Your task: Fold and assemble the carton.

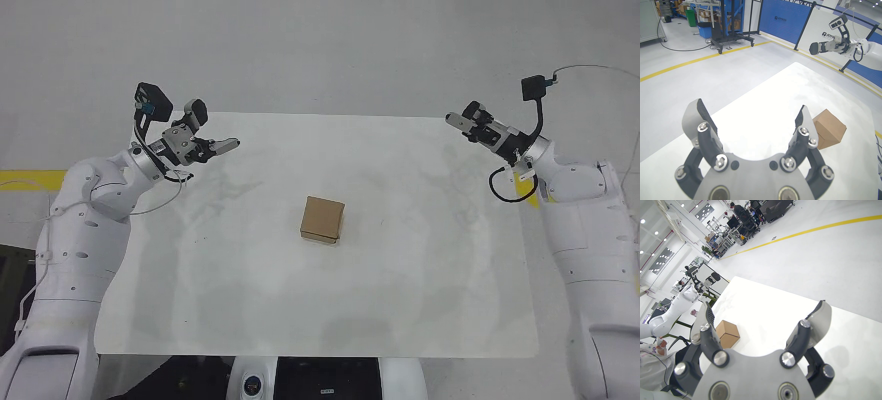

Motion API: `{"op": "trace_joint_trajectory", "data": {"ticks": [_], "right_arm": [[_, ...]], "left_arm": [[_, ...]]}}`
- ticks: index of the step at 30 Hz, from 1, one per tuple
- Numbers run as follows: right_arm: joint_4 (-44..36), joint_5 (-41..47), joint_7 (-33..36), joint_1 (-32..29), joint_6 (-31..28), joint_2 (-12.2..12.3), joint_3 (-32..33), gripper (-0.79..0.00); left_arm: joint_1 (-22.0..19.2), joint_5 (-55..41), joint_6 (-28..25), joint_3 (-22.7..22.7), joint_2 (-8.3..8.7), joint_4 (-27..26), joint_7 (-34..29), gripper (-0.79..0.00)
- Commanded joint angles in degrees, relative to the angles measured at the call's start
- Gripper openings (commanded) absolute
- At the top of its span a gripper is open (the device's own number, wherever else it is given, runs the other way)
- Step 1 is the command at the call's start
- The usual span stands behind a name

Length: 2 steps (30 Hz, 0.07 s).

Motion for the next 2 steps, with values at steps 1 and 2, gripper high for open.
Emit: {"op": "trace_joint_trajectory", "data": {"ticks": [1,2], "right_arm": [[0.0,0.0,0.0,0.0,0.0,0.0,0.0,-0.001],[0.0,0.0,0.0,0.0,0.0,0.0,0.0,-0.001]], "left_arm": [[0.0,0.0,0.0,0.0,0.00,0.0,0.0,0.000],[0.0,0.0,0.0,0.0,0.00,0.0,0.0,-0.001]]}}
